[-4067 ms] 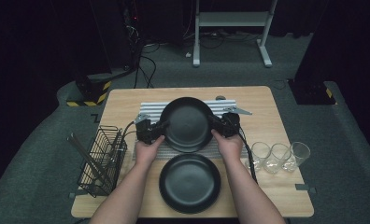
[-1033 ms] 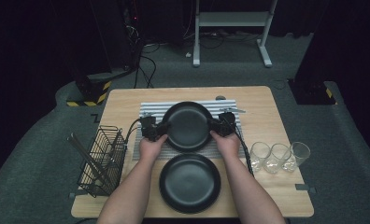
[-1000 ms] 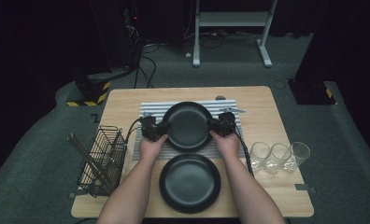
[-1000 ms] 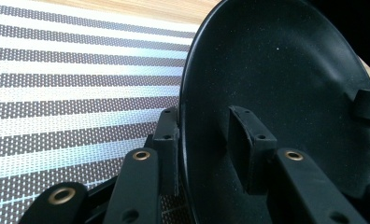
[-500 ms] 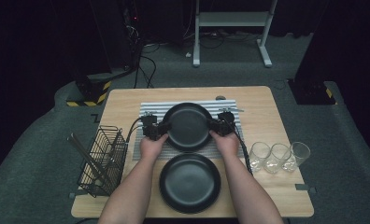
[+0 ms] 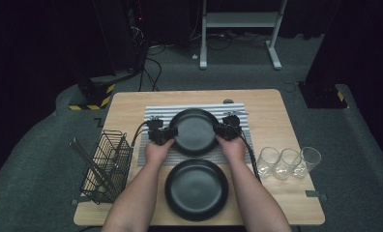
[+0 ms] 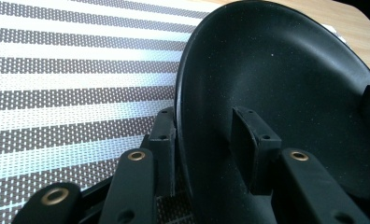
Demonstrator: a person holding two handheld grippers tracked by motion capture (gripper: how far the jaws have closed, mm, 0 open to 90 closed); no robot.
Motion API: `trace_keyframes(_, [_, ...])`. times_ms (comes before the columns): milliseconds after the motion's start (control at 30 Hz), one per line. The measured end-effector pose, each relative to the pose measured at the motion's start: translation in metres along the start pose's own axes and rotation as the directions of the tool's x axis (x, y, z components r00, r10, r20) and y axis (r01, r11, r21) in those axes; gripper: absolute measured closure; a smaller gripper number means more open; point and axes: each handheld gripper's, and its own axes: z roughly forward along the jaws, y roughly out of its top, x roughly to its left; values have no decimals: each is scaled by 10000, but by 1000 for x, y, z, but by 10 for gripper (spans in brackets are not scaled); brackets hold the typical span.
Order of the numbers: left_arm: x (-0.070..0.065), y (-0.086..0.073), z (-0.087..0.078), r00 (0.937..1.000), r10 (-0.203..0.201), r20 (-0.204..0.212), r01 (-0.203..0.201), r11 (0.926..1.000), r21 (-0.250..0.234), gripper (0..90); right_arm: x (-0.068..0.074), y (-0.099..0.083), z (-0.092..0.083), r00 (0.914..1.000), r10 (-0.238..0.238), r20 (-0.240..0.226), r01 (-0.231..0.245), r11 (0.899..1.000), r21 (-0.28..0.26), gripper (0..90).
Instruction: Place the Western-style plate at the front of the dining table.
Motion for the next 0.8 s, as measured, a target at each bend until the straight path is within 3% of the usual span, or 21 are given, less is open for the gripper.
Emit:
trace_keyframes(267, [1,-3,5,9998,-19,-215,22,9999,162,624,-1,-3,4,10000,-3,13,2,9993,383,681])
trace_keyframes(600, [1,-1,10,9997,-7,-234,8,10000,35,638,-4,-7,0,10000,-47,-7,47,9994,332,681])
trace_keyframes(800, [-1,2,12,9997,50,-255,-44,9997,237,637,-4,-9,-3,10000,-84,18,84,9994,349,681])
